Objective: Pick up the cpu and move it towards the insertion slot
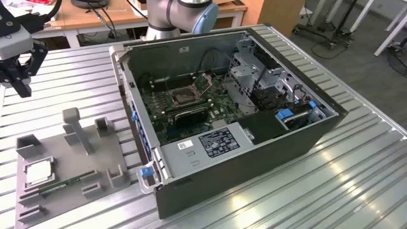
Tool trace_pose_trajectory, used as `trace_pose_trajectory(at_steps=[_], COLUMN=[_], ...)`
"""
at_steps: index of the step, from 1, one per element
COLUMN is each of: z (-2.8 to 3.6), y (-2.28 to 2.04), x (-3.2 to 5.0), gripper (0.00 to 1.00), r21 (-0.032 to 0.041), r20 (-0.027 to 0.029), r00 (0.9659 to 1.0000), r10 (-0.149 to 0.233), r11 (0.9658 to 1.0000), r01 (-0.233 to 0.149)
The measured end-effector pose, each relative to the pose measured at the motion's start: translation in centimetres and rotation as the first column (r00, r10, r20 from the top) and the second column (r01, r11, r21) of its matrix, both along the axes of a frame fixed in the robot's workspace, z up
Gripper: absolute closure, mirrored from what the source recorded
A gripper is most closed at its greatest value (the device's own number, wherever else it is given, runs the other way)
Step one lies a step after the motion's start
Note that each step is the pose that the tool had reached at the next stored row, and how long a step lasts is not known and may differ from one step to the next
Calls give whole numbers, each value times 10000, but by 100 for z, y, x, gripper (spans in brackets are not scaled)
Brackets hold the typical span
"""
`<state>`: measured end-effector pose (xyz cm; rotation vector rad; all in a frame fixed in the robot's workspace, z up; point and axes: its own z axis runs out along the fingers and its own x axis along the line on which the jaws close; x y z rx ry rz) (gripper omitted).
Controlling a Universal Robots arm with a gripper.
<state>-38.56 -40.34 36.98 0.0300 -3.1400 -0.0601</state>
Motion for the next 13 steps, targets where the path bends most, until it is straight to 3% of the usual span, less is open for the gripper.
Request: trace_pose_trajectory(at_steps=[13], z=[0], y=[0], x=[-26], gripper=[89], r21=[-1], r20=[-1], r00=[10000], r10=[-1], r11=[10000], r01=[1])
